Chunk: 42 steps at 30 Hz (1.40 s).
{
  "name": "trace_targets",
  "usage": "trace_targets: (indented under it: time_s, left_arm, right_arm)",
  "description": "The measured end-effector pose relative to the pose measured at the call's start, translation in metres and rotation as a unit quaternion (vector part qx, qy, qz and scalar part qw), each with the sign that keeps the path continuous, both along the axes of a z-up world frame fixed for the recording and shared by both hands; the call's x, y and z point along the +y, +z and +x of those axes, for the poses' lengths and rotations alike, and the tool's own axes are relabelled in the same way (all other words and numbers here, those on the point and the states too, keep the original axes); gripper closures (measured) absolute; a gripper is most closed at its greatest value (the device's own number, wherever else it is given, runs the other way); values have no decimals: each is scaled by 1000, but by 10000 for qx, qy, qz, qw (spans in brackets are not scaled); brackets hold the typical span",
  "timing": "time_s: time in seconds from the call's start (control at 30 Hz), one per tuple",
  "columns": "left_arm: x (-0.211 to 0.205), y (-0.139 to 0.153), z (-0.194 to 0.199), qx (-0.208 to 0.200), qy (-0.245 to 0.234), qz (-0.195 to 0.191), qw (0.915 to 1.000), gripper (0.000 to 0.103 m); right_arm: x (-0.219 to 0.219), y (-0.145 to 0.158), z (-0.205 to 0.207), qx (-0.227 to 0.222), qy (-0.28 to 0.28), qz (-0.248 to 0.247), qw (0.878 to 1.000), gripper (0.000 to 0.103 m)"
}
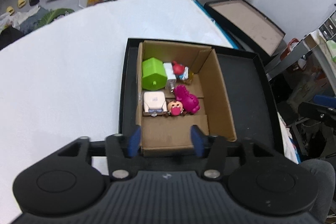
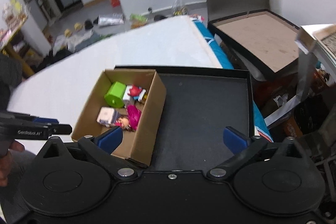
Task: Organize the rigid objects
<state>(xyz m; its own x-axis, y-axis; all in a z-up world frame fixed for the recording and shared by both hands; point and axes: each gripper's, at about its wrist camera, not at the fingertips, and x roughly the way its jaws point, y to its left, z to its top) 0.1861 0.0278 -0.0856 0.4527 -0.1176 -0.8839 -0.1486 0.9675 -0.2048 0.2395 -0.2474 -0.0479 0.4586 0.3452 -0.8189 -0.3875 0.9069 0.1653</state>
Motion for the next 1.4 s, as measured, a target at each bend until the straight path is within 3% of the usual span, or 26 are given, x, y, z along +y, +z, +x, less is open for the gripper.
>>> trace_targets:
  time_s: [0.13,0.3,0.73,1.0,1.4]
  left_arm:
    - [-6,20,-14,-210,-104,17,9997,32]
    - [-12,36,-30,-404,-138,124,9990,23]
    - [-23,75,-83,-942,-269,178,9950,9]
    - [-28,104,-113,-1387,-374,278,9892,3]
    - [-31,131,-165,-1900,-409,262,9806,2]
  right_arm:
    - [-6,6,-14,-123,-204,139,9996,0]
    - [-13,16,-30,-184,-479,387,9979,0]
    - [-30,40,-82,-613,-856,709,9919,0]
    - [-40,60,-107,-862,-999,903,9871,0]
    - [-43,91,-149,-1208,-1074,958,9822,0]
